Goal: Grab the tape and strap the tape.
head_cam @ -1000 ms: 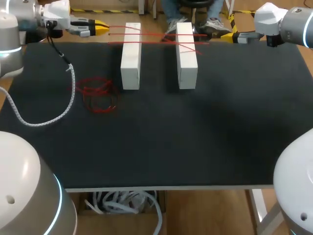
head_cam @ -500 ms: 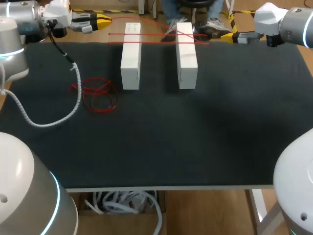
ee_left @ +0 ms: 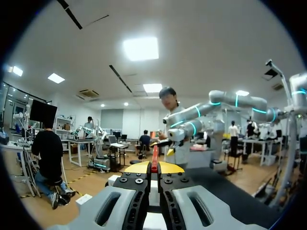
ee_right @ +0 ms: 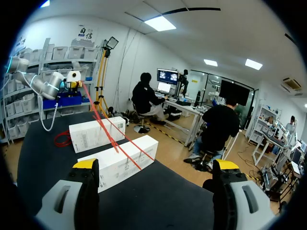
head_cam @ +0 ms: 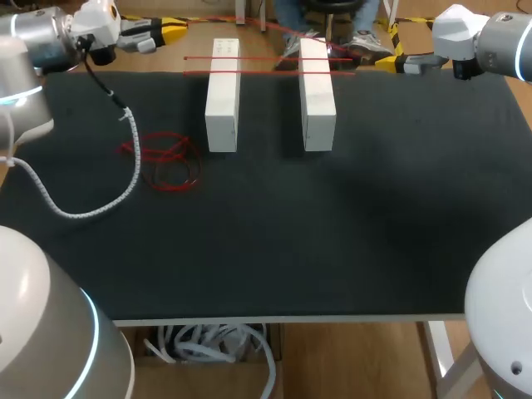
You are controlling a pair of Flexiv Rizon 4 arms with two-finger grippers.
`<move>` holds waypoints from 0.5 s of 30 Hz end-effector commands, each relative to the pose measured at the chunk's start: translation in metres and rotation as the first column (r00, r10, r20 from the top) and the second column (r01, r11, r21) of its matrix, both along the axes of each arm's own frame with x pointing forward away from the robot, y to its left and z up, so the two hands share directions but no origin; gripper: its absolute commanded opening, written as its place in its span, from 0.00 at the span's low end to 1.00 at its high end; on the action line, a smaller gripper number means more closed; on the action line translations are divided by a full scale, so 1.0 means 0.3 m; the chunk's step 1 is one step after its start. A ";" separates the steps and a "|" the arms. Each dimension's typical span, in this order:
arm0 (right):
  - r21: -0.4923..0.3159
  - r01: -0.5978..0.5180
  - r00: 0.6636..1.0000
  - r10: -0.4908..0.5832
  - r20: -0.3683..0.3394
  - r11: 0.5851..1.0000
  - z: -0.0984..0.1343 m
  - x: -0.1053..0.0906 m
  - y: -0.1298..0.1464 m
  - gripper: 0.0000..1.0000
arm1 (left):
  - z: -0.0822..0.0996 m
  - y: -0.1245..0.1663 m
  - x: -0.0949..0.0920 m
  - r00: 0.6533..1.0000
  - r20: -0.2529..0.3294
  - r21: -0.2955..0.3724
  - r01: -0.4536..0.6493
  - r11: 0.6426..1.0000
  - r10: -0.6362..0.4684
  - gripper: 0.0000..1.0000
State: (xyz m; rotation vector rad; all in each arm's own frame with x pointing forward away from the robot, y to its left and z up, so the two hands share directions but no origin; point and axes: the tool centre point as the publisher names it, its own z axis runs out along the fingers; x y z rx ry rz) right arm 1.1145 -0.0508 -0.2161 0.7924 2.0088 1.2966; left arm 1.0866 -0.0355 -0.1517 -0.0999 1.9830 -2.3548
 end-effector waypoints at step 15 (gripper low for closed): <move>-0.001 -0.004 1.000 0.004 -0.004 1.000 -0.001 0.006 -0.002 1.00 | 0.058 0.006 0.036 0.998 -0.036 -0.117 -0.048 0.992 0.044 0.00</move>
